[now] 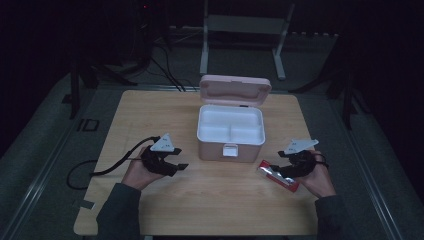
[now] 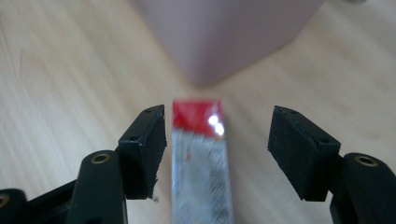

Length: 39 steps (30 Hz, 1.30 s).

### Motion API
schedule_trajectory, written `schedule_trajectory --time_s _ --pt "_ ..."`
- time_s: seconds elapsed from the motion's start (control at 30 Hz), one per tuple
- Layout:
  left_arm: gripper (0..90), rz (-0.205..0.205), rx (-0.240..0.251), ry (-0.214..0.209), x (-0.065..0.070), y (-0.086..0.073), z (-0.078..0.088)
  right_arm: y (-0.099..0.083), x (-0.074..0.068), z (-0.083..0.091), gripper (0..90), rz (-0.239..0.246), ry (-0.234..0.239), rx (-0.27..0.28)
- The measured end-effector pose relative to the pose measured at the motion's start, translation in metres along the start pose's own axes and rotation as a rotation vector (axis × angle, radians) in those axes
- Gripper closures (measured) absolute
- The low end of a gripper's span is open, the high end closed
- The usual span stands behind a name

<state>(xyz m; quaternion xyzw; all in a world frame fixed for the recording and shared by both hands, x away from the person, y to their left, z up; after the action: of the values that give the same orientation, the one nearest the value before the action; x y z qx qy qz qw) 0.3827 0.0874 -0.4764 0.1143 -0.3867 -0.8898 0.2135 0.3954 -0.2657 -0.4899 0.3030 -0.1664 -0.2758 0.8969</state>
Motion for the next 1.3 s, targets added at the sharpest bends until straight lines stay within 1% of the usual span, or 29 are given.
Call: schedule_trajectory --time_s 0.03,0.07,0.13,0.17,0.2,0.23,0.3,0.37,0.4,0.43,0.47,0.5,0.53,0.57,0.63,0.67,0.7,0.77,0.8,0.87,0.93,1.03,1.1,1.17,1.23,1.3 --pt "38.6 0.001 0.001 -0.003 -0.003 0.003 0.002 0.006 0.002 0.002 36.9 -0.005 -0.005 0.006" --pt "38.5 0.003 0.006 0.005 -0.006 0.007 0.003 0.013 0.003 0.004 36.9 0.0 -0.009 0.017" --pt "38.6 0.01 0.014 0.009 -0.012 0.016 0.006 0.026 0.006 0.009 36.9 -0.009 -0.012 0.046" --pt "38.5 0.01 0.014 0.009 -0.012 0.016 0.006 0.026 0.006 0.009 36.9 -0.009 -0.012 0.046" --pt "38.6 0.017 0.026 0.019 -0.018 0.025 0.008 0.038 0.01 0.014 36.9 -0.011 -0.019 0.072" --pt "38.5 0.019 0.035 0.025 -0.022 0.029 0.009 0.044 0.011 0.017 36.9 -0.016 -0.02 0.085" --pt "38.4 0.041 0.061 0.04 -0.028 0.04 0.012 0.054 0.014 0.022 36.8 -0.022 -0.024 0.109" --pt "38.1 0.054 0.081 0.05 -0.031 0.051 0.012 0.065 0.015 0.026 36.8 -0.03 -0.018 0.133" --pt "37.9 0.054 0.081 0.05 -0.031 0.051 0.012 0.065 0.015 0.026 36.8 -0.03 -0.018 0.133" --pt "37.9 0.06 0.09 0.05 -0.033 0.056 0.011 0.07 0.016 0.027 36.8 -0.032 -0.018 0.143" --pt "37.6 0.064 0.095 0.049 -0.034 0.061 0.01 0.074 0.018 0.027 36.8 -0.039 -0.023 0.145" --pt "37.3 0.068 0.095 0.052 -0.036 0.065 0.008 0.081 0.022 0.024 36.8 -0.054 -0.034 0.136" --pt "36.8 0.083 0.087 0.05 -0.04 0.073 0.001 0.083 0.024 0.021 36.7 -0.066 -0.033 0.136" --pt "36.7 0.083 0.08 0.054 -0.042 0.076 -0.002 0.086 0.025 0.017 36.7 -0.075 -0.031 0.131" --pt "35.4 0.108 0.084 0.045 -0.046 0.083 -0.007 0.089 0.028 0.01 36.5 -0.092 -0.031 0.126" --pt "34.3 0.116 0.085 0.053 -0.049 0.085 -0.01 0.09 0.029 0.006 36.3 -0.1 -0.028 0.122" --pt "34.0 0.127 0.083 0.055 -0.051 0.087 -0.013 0.091 0.031 0.003 35.5 -0.103 -0.029 0.115" --pt "33.3 0.13 0.064 0.054 -0.053 0.089 -0.02 0.091 0.032 -0.004 35.5 -0.115 -0.028 0.104" --pt "33.1 0.122 0.044 0.059 -0.055 0.089 -0.023 0.091 0.033 -0.006 35.5 -0.12 -0.024 0.098" --pt "32.9 0.129 0.022 0.052 -0.056 0.087 -0.03 0.09 0.034 -0.011 35.5 -0.129 -0.014 0.09" --pt "32.7 0.134 0.004 0.057 -0.059 0.085 -0.034 0.09 0.034 -0.015 35.4 -0.14 -0.007 0.087" --pt "32.6 0.132 -0.027 0.052 -0.059 0.081 -0.041 0.09 0.035 -0.019 35.5 -0.148 -0.001 0.077" --pt "32.4 0.133 -0.033 0.049 -0.06 0.08 -0.043 0.091 0.035 -0.022 35.9 -0.147 0.004 0.069" --pt "32.5 0.138 -0.032 0.058 -0.062 0.08 -0.045 0.091 0.035 -0.025 36.0 -0.154 0.002 0.058" --pt "32.9 0.146 -0.032 0.049 -0.061 0.08 -0.047 0.09 0.036 -0.026 36.4 -0.165 0.01 0.056" --pt "33.4 0.142 -0.035 0.044 -0.059 0.079 -0.047 0.09 0.035 -0.027 36.7 -0.173 0.017 0.053"
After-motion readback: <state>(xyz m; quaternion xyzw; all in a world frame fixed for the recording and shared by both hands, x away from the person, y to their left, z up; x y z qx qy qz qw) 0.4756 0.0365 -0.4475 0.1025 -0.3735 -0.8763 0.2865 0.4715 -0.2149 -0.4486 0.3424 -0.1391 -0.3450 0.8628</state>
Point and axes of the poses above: each handheld gripper's, and its own axes: z roughly backward along the jaws, y roughly out of its top, x roughly to its right, the point moved 9 cm from there along -z, roughly forward along the jaws, and after that the axes turned 2 degrees about -x, right-handed, at the moved point
